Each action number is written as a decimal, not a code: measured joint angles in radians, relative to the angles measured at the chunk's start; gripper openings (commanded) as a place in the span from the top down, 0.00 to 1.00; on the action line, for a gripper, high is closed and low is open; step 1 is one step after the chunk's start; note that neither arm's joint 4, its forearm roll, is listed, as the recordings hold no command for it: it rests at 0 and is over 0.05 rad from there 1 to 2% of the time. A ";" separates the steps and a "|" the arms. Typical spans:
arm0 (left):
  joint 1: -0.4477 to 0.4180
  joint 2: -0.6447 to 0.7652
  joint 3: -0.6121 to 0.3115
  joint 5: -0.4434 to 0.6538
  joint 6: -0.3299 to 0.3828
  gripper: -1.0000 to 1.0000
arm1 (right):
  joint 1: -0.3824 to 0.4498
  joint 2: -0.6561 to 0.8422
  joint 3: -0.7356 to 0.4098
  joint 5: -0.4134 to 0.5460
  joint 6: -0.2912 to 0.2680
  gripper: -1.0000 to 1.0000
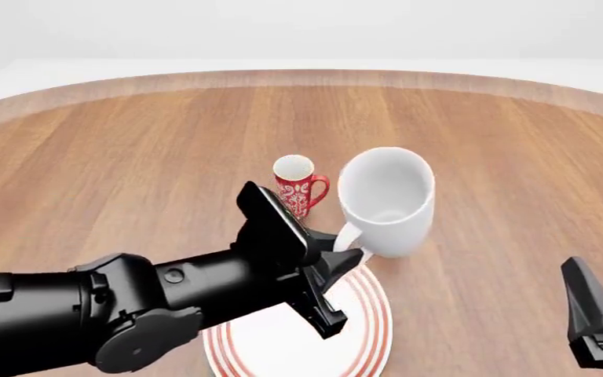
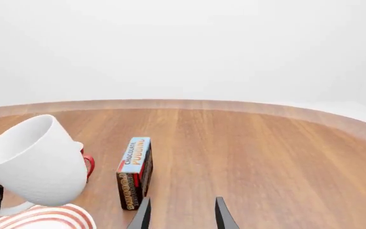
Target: Pick up the white mug and put it on the plate, and put the chocolate pudding to the right of the plate.
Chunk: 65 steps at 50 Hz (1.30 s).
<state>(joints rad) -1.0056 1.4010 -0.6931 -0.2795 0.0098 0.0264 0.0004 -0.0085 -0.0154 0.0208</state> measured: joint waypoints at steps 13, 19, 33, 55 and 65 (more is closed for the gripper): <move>0.020 -0.067 0.090 -0.002 -0.011 1.00 | 0.001 0.000 0.000 -0.001 -0.001 0.00; 0.031 -0.092 0.123 -0.004 -0.013 1.00 | 0.001 0.000 -0.001 -0.001 -0.001 0.00; 0.052 -0.122 0.203 -0.029 -0.030 1.00 | 0.001 0.000 -0.004 0.000 -0.002 0.00; 0.087 -0.130 0.281 -0.014 -0.023 1.00 | 0.001 0.000 -0.005 0.001 -0.002 0.00; 0.098 -0.121 0.307 -0.013 -0.027 1.00 | 0.001 0.000 -0.005 0.001 -0.002 0.00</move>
<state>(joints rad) -0.9080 1.2799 -0.3863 -0.2923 -0.0169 0.0275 0.0002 -0.0136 -0.0149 0.0188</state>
